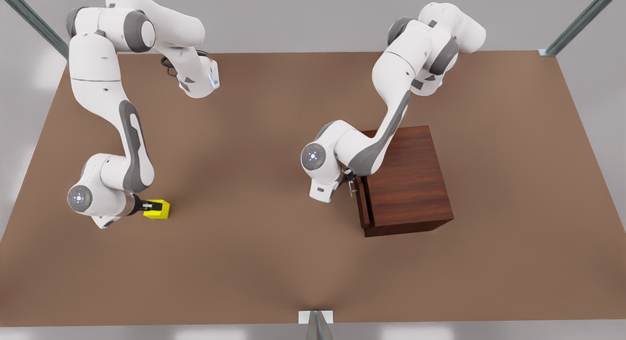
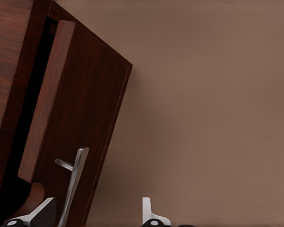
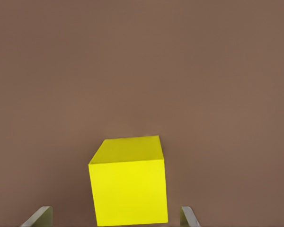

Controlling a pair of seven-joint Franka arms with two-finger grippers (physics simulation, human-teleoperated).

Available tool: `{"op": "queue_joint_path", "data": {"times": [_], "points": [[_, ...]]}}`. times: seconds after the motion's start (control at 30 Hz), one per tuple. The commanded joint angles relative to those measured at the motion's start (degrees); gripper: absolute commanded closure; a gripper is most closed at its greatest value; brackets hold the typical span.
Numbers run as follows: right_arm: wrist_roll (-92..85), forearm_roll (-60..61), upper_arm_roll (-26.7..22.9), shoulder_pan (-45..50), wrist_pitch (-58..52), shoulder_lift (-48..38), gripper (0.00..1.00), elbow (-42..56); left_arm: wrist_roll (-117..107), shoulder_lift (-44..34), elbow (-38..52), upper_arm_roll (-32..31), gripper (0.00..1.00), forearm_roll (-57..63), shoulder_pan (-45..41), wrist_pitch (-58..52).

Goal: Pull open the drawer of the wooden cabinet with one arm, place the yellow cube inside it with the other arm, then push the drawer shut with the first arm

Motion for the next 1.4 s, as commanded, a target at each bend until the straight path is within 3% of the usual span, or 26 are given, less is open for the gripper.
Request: {"op": "queue_joint_path", "data": {"times": [0.0, 0.37, 1.37], "points": [[-1.9, 0.2, 0.0, 0.0, 1.9, 0.4, 0.0, -0.2, 0.6, 0.0, 0.1, 0.0, 0.09, -0.1, 0.0, -0.6], [-3.7, -0.5, -0.1, -0.1, 1.8, 3.0, 0.0, -0.3, 12.3, 1.1, 0.1, -0.2, 0.09, -0.2, 0.1, -0.4], [-3.7, -0.6, -0.4, -0.1, 3.4, 7.4, 0.0, 0.3, 11.8, 2.0, 3.7, -1.3, 0.08, -3.2, -1.9, 0.3]]}}
